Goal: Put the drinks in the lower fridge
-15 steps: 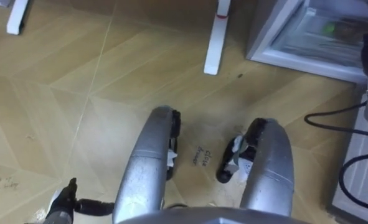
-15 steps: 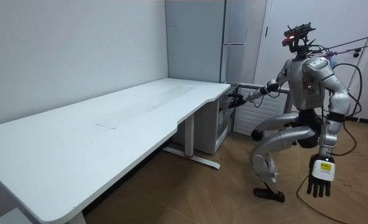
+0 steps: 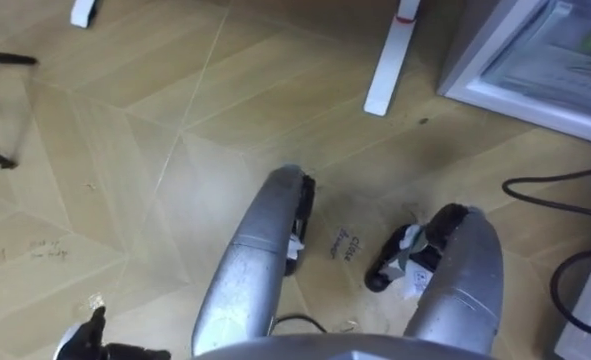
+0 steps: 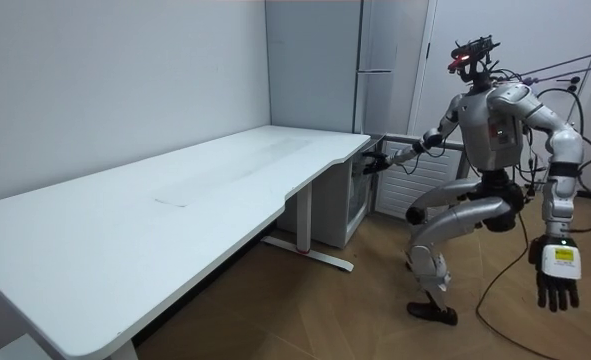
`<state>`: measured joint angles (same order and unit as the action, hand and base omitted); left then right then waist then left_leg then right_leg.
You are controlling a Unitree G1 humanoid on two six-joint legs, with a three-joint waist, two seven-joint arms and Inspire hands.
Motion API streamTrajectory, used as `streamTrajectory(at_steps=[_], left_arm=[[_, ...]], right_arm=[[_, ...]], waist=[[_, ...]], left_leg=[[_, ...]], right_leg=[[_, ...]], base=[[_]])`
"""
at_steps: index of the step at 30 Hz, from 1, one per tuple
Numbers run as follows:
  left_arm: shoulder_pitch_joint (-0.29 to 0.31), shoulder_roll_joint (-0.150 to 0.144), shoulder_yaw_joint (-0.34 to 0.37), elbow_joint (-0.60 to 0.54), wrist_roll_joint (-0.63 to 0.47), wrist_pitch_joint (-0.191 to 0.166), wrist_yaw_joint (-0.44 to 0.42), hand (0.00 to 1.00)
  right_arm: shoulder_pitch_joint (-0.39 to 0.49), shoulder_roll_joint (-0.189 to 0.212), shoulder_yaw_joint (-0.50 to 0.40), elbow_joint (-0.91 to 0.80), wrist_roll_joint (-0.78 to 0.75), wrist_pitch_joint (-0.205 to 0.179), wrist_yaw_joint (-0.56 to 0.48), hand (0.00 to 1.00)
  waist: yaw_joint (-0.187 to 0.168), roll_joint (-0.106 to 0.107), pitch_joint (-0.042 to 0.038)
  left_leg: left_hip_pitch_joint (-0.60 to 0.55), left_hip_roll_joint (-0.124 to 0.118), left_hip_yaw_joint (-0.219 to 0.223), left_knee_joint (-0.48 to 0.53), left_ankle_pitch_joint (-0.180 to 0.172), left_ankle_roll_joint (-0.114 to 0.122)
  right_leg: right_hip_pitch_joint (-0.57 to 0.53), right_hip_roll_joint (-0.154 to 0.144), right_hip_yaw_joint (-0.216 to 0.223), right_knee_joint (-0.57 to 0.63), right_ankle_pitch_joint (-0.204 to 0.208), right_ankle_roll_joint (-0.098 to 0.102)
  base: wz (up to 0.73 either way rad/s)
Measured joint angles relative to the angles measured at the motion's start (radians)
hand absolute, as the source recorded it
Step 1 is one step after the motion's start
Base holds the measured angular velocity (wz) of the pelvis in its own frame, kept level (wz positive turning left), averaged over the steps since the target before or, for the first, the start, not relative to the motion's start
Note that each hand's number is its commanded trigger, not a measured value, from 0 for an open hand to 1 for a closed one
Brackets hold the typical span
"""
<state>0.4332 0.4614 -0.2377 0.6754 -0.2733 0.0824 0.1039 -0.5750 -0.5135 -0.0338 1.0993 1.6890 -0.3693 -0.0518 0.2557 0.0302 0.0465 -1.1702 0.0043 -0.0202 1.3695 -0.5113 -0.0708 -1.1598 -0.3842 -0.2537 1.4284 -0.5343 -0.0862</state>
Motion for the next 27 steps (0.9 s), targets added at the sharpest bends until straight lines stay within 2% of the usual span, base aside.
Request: streamTrajectory(at_steps=[3,7,9,14,19,21,22,25,26,27], left_arm=[[0.026,0.003,0.003,-0.022,-0.008,-0.004,-0.007,0.0],[0.048,0.025,0.026,-0.024,-0.005,-0.018,-0.027,0.0],[0.056,0.04,0.041,-0.023,-0.005,-0.02,-0.03,0.0],[0.066,0.043,0.041,-0.02,-0.005,-0.021,-0.049,0.0],[0.073,0.043,0.042,-0.026,0.001,-0.025,-0.049,0.0],[0.073,0.043,0.042,-0.025,0.001,-0.026,-0.049,0.0],[0.073,0.043,0.041,-0.025,0.0,-0.027,-0.048,0.0],[0.071,0.043,0.041,-0.026,-0.001,-0.031,-0.045,0.0],[0.07,0.043,0.041,-0.026,-0.001,-0.033,-0.045,0.0],[0.071,0.043,0.041,-0.027,0.0,-0.036,-0.043,0.0]], right_arm=[[0.0,0.002,0.0,-0.004,0.001,-0.009,0.0,0.0],[-0.002,-0.001,0.0,-0.01,0.001,-0.023,-0.005,0.0],[-0.002,0.01,0.001,-0.01,0.0,-0.023,-0.01,0.0],[-0.003,0.029,0.002,-0.01,0.0,-0.01,-0.011,0.0],[-0.012,0.037,0.014,-0.013,-0.001,0.005,-0.011,0.0],[-0.016,0.037,0.027,-0.02,-0.005,0.035,-0.007,0.0],[-0.016,0.036,0.059,-0.035,-0.005,0.065,0.01,0.0],[-0.034,0.046,0.112,-0.058,-0.005,0.125,0.026,0.0],[-0.035,0.045,0.118,-0.058,-0.006,0.136,0.033,0.0],[-0.034,0.046,0.12,-0.053,-0.006,0.128,0.032,0.0]], waist=[[0.027,-0.004,-0.0004],[0.049,-0.013,-0.0005],[0.054,-0.016,-0.0005],[0.055,-0.032,-0.0015],[0.076,-0.033,-0.002],[0.092,-0.033,-0.0022],[0.1,-0.032,-0.0021],[0.115,-0.025,-0.0031],[0.119,-0.024,-0.0032],[0.126,-0.022,-0.0035]], left_leg=[[0.01,0.022,0.01,-0.017,0.007,-0.014],[0.012,0.027,0.004,-0.041,0.026,-0.029],[0.013,0.033,-0.011,-0.062,0.053,-0.034],[0.015,0.036,-0.014,-0.084,0.06,-0.044],[0.015,0.037,-0.014,-0.089,0.06,-0.044],[0.015,0.036,-0.017,-0.099,0.06,-0.043],[0.015,0.036,-0.018,-0.107,0.06,-0.043],[0.011,0.031,-0.019,-0.129,0.06,-0.043],[0.01,0.029,-0.019,-0.135,0.06,-0.043],[0.011,0.017,-0.024,-0.147,0.06,-0.043]], right_leg=[[0.0,0.002,-0.004,-0.006,-0.006,-0.01],[0.003,-0.015,-0.03,-0.014,-0.01,-0.018],[0.017,-0.017,-0.058,-0.028,-0.01,-0.018],[0.022,-0.017,-0.063,-0.035,-0.012,-0.021],[0.022,-0.017,-0.065,-0.041,-0.012,-0.021],[0.027,-0.017,-0.074,-0.056,-0.012,-0.021],[0.029,-0.017,-0.079,-0.066,-0.012,-0.021],[0.035,-0.02,-0.087,-0.089,-0.012,-0.02],[0.037,-0.02,-0.087,-0.095,-0.013,-0.02],[0.041,-0.024,-0.09,-0.106,-0.013,-0.019]], base=[[-0.06],[-0.02],[0.12],[0.15],[0.0],[-0.02],[0.0],[0.16],[0.29],[0.33]])
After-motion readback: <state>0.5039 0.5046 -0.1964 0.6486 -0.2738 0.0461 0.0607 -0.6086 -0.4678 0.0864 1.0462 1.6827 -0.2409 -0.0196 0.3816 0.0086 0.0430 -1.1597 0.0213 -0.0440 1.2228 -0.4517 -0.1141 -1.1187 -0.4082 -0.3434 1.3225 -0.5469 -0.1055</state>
